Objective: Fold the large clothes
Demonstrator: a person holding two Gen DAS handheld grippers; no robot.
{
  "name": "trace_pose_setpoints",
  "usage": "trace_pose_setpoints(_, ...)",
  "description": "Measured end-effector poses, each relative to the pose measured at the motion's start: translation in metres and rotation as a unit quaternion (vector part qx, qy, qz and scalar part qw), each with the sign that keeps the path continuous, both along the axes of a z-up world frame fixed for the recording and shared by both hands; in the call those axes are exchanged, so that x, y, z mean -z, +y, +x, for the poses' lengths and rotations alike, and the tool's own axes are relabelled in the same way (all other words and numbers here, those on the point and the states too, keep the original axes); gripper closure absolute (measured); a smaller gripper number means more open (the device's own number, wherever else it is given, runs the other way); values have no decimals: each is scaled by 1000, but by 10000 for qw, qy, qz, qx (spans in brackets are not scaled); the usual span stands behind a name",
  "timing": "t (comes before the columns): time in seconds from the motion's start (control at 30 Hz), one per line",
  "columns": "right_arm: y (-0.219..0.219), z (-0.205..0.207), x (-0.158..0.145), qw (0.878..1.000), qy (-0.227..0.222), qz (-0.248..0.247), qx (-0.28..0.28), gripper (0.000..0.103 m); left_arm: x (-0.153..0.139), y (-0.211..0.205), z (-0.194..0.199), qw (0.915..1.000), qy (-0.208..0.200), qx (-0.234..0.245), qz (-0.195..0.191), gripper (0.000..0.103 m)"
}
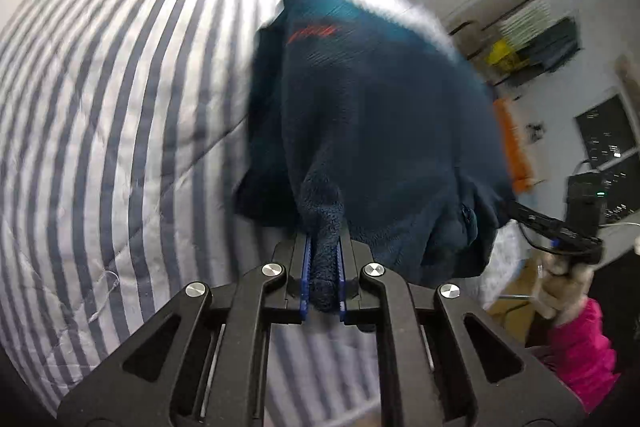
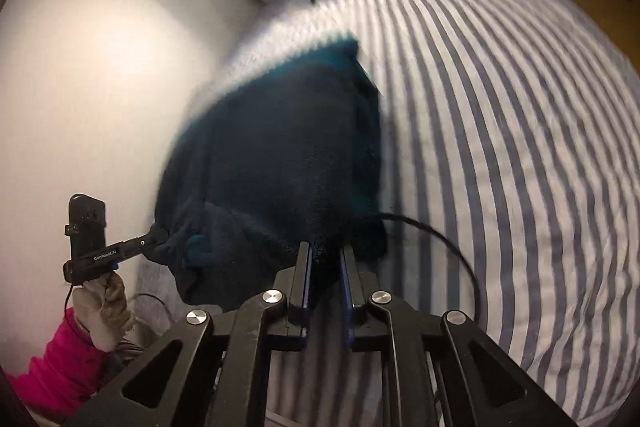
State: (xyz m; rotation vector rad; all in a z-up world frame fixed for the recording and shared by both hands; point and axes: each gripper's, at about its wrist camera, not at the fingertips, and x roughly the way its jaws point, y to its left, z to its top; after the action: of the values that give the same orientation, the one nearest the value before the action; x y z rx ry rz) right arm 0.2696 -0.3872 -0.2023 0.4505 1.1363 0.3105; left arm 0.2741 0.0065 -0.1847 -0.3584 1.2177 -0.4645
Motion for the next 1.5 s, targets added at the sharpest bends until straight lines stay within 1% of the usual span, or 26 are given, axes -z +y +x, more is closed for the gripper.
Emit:
trace_pose_setpoints(0.03, 8, 1, 6, 9998, 52, -180, -79, 94, 5, -3, 1, 9999, -14, 1, 154, 95)
trace_pose_setpoints(0.07, 17, 0, 6, 9992, 17, -341, -213, 94, 4, -4, 1, 9998, -49, 15, 195, 95)
trace_pose_setpoints(0.13, 25, -5, -5, 9981, -133, -427, -435, 93, -5, -8, -3, 9996, -149, 85, 235, 93)
trace_pose_setpoints(0.17, 27, -8, -14, 9975, -223, -448, -500, 90, -15, -9, -7, 9990, -264, 163, 310, 91)
trace_pose_setpoints(0.2, 26, -10, -19, 9973, -257, -467, -514, 82, -23, -9, -10, 9983, -359, 196, 411, 87)
trace_pose_setpoints(0.23, 25, -13, -28, 9967, -297, -555, -503, 79, -31, -9, -15, 9974, -460, 209, 512, 84)
trace_pose_setpoints(0.27, 22, -17, -34, 9963, -354, -591, -516, 69, -39, -6, -20, 9968, -552, 206, 546, 82)
trace_pose_setpoints(0.3, 20, -23, -44, 9951, -466, -693, -521, 66, -44, -6, -19, 9964, -613, 205, 544, 81)
trace_pose_setpoints(0.33, 17, -30, -55, 9933, -619, -826, -517, 66, -54, -2, -25, 9956, -736, 166, 564, 81)
trace_pose_setpoints(0.4, 10, -38, -73, 9906, -910, -906, -478, 65, -68, 2, -33, 9938, -950, 104, 565, 81)
trace_pose_setpoints(0.47, 5, -42, -93, 9854, -1355, -986, -305, 65, -82, 1, -33, 9912, -1190, 73, 571, 81)
trace_pose_setpoints(0.53, 9, -30, -106, 9785, -1759, -1071, -148, 64, -93, -6, -30, 9883, -1412, 55, 572, 81)
trace_pose_setpoints(0.57, 13, -24, -112, 9746, -1956, -1083, -103, 60, -96, -7, -22, 9877, -1467, 30, 549, 81)
trace_pose_setpoints(0.63, 22, -8, -119, 9701, -2162, -1097, -119, 60, -104, -17, -8, 9865, -1572, -26, 463, 81)
trace_pose_setpoints(0.7, 33, 13, -121, 9697, -2180, -1079, -210, 61, -104, -25, 12, 9845, -1704, -35, 423, 81)
trace_pose_setpoints(0.73, 42, 29, -120, 9715, -2124, -1000, -326, 63, -107, -30, 22, 9844, -1717, -43, 371, 81)
trace_pose_setpoints(0.77, 51, 46, -118, 9734, -2044, -933, -444, 71, -105, -35, 32, 9854, -1679, -77, 260, 81)
trace_pose_setpoints(0.8, 58, 59, -115, 9745, -1974, -936, -507, 76, -103, -37, 40, 9863, -1639, -98, 168, 81)
trace_pose_setpoints(0.9, 78, 97, -105, 9747, -1886, -1031, -617, 77, -103, -59, 67, 9871, -1594, -86, 114, 81)
trace_pose_setpoints(1.0, 94, 130, -89, 9776, -1734, -932, -746, 77, -98, -86, 91, 9863, -1634, 133, 183, 81)
trace_pose_setpoints(1.13, 110, 155, -59, 9788, -1452, -1072, -968, 77, -75, -111, 119, 9873, -1466, 399, 461, 81)
trace_pose_setpoints(1.23, 116, 153, -33, 9781, -1198, -1247, -1158, 77, -49, -118, 129, 9902, -1156, 505, 591, 82)
trace_pose_setpoints(1.33, 116, 144, -6, 9774, -1011, -1365, -1260, 77, -7, -114, 133, 9946, -641, 630, 528, 84)
trace_pose_setpoints(1.37, 115, 143, 4, 9780, -965, -1370, -1244, 79, 6, -112, 132, 9952, -549, 652, 486, 87)
trace_pose_setpoints(1.43, 114, 136, 15, 9765, -1104, -1425, -1182, 80, 16, -113, 128, 9924, -825, 755, 508, 87)
trace_pose_setpoints(1.5, 114, 138, 7, 9760, -1068, -1461, -1211, 80, 11, -114, 126, 9914, -915, 766, 546, 87)
